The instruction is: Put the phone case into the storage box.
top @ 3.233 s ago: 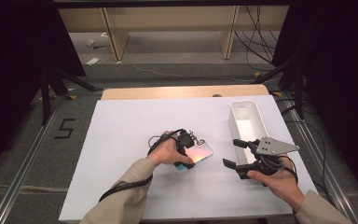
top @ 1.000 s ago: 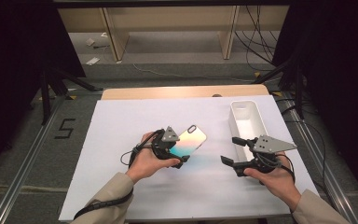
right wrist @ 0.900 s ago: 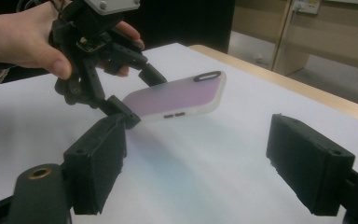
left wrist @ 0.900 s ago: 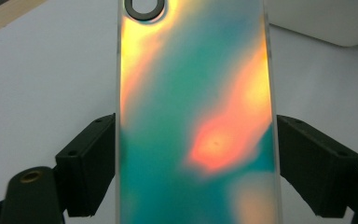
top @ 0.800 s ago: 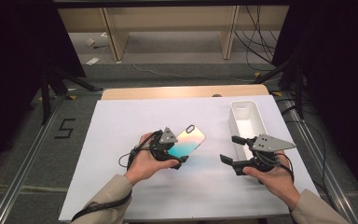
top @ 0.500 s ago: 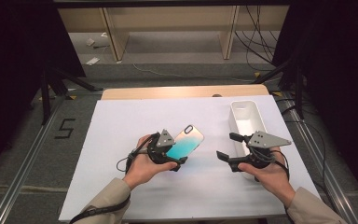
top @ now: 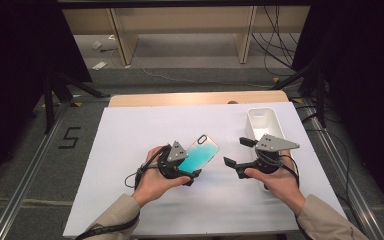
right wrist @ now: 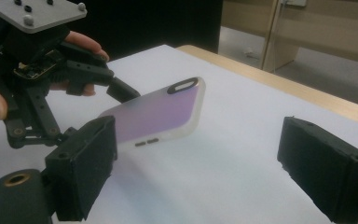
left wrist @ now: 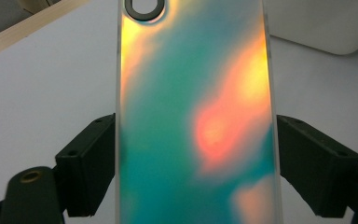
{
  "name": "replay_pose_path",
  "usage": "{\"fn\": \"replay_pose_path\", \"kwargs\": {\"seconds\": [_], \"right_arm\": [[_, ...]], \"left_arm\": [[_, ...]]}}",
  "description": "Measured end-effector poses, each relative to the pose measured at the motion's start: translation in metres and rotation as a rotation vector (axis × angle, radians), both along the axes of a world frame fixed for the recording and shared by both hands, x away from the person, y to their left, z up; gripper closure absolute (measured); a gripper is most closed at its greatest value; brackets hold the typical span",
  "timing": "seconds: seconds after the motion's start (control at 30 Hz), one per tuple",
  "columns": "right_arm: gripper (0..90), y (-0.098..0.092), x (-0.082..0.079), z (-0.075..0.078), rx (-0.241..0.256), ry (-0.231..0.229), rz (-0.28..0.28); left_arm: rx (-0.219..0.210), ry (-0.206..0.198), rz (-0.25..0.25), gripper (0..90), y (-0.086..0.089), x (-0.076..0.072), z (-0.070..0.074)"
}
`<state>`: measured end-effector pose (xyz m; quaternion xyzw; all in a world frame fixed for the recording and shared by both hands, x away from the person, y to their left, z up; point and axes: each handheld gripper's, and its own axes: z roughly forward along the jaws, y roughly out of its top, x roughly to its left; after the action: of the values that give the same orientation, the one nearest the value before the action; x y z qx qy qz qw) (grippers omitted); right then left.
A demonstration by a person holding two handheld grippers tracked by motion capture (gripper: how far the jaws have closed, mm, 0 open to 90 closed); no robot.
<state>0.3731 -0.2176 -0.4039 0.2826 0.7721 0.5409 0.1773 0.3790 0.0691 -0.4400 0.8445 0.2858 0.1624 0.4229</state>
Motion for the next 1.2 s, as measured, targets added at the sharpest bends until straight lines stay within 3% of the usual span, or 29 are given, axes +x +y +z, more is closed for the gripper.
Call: {"fn": "replay_pose_path", "kwargs": {"seconds": [0.5,1.2], "right_arm": [[13.4,0.024,0.019,-0.001,0.0,0.032,-0.005],[15.9,0.041,0.043,-0.01,0.001,0.081,-0.017]], "left_arm": [[-0.006,-0.02,-0.002,16.7,-0.003,-0.005,-0.001],[0.0,-0.026,-0.023,16.7,-0.01,-0.01,-0.004]]}}
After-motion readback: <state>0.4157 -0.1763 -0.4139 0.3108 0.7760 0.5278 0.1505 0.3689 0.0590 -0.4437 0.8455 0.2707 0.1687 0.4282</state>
